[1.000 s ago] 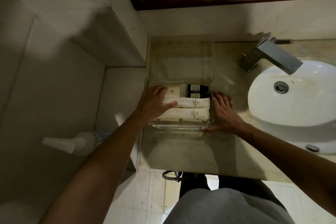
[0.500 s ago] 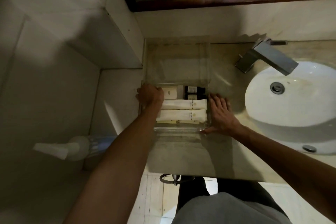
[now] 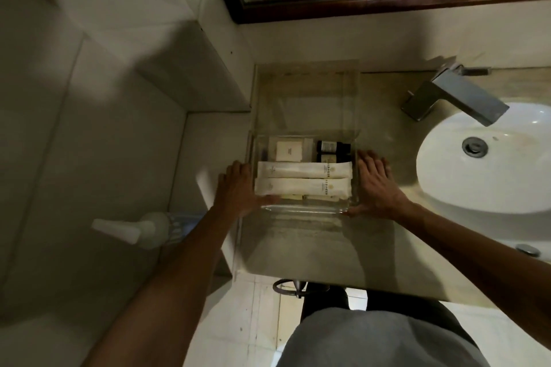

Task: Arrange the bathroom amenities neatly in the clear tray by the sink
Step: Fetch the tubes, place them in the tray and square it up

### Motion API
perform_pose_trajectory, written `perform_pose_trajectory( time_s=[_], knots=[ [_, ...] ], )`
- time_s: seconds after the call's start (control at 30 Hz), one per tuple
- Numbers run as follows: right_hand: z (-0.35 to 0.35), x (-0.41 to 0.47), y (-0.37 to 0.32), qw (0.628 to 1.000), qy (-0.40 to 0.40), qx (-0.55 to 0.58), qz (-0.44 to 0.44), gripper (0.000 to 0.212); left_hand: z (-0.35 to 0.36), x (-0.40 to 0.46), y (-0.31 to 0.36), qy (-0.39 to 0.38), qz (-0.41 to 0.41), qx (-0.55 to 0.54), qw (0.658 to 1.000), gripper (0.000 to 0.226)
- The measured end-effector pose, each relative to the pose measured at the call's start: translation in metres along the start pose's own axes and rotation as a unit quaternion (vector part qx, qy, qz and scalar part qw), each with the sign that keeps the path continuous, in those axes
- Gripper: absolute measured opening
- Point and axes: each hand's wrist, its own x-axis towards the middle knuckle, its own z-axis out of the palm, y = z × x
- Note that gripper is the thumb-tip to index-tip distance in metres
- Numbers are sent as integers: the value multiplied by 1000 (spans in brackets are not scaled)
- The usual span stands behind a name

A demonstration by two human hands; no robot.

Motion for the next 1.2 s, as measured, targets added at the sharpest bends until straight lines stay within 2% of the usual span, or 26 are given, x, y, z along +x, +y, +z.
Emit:
perform_pose_trajectory(
  time_s=[0.07,0.13,0.37,0.93,1.07,1.2],
  knots=[
    [1,1,1,1000,-2,2,1,151,9,-1,0,-43,16,36,998,132],
    [3,2,2,1000,1,12,2,152,19,1,2,-37,12,46,998,135],
    [-1,6,6,999,29,34,-8,152,17,9,2,-11,5,-1,1000,136],
    [-18,28,1,995,63,78,8,149,-14,40,-2,4,11,10,1000,127],
    [-29,27,-2,988,136,60,42,131,-19,49,2,27,8,12,1000,122],
    [-35,28,-8,975,209,42,58,120,-18,54,8,94,18,56,994,121]
  ],
)
